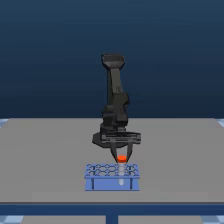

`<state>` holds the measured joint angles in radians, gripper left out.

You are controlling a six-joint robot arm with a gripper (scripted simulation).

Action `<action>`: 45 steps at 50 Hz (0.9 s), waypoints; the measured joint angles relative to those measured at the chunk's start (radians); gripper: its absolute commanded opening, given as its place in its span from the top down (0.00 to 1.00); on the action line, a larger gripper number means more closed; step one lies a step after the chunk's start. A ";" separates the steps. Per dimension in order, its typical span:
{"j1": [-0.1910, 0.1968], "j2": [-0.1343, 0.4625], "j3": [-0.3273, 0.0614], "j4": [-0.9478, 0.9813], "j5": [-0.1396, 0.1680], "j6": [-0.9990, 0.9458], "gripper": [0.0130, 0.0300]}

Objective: Pick up the centrifuge tube on the rack

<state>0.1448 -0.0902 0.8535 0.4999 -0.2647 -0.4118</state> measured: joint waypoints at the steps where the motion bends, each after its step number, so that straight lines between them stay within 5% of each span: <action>1: 0.000 -0.001 0.000 0.002 0.001 -0.002 1.00; 45: 0.000 -0.085 -0.050 0.405 0.096 -0.395 1.00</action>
<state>0.1448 -0.1752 0.8037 0.9047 -0.1689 -0.8065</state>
